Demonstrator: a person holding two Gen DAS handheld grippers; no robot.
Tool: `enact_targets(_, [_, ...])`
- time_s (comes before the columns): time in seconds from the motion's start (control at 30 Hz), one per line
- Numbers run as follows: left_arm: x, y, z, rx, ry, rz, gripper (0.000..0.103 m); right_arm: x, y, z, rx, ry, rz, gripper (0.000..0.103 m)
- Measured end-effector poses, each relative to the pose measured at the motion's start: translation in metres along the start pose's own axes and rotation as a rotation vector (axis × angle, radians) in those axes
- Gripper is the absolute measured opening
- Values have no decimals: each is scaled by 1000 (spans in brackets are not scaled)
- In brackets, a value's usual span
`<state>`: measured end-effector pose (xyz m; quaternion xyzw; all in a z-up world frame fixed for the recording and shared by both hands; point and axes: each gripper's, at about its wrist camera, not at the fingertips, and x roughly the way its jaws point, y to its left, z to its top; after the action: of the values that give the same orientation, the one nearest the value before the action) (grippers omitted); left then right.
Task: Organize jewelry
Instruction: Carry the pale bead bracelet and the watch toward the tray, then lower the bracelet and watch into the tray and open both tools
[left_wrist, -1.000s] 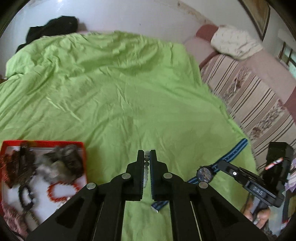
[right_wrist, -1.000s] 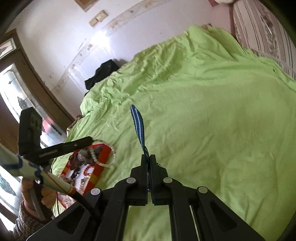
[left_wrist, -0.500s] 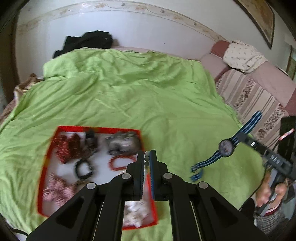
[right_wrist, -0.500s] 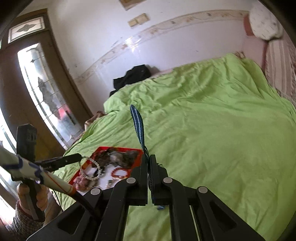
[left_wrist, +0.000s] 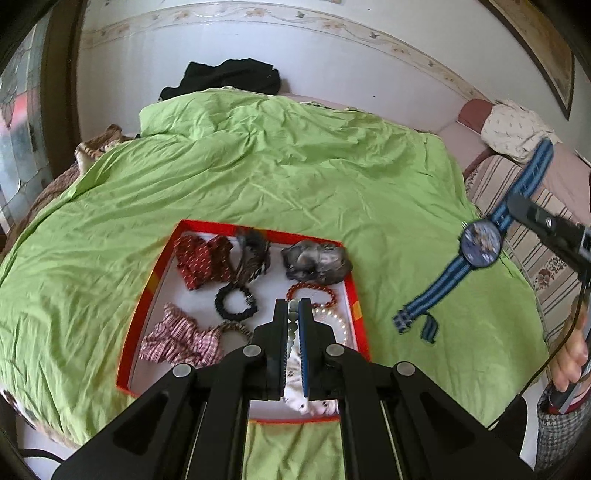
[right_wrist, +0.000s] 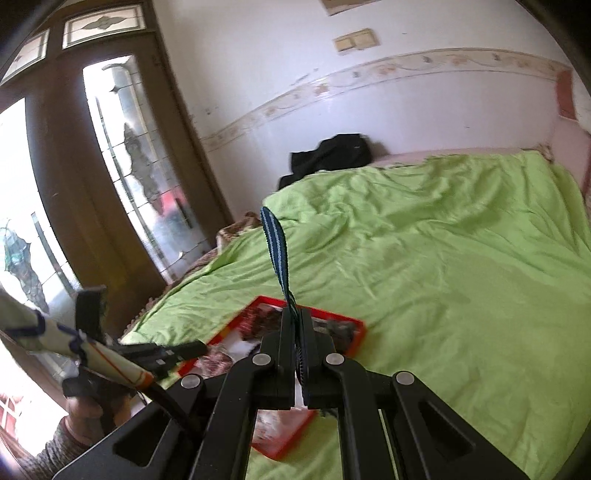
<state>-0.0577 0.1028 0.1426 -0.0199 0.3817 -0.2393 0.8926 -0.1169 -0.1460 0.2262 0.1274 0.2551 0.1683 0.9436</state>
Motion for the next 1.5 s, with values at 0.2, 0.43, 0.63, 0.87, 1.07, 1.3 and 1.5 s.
enact_targets(0.2, [0, 12, -15, -26, -1, 31, 5, 42, 25, 3, 7, 54, 72, 3])
enact_targets(0.43, [16, 29, -32, -54, 10, 108, 5, 100, 34, -9, 75, 142, 145, 3])
enact_targets(0.63, [34, 36, -41, -85, 28, 131, 5, 138, 25, -27, 104, 210, 126, 3])
enact_targets(0.87, [48, 34, -47, -59, 31, 189, 5, 172, 0, -49, 117, 312, 42, 3])
enact_targets(1.07, [56, 30, -52, -37, 35, 221, 5, 198, -11, -67, 113, 383, 15, 3])
enact_targets(1.3, [59, 24, -54, -7, 6, 287, 5, 209, -10, -63, 93, 387, 14, 3])
enact_targets(1.5, [55, 16, -54, 32, -35, 339, 7, 218, -14, -57, 62, 395, -42, 3])
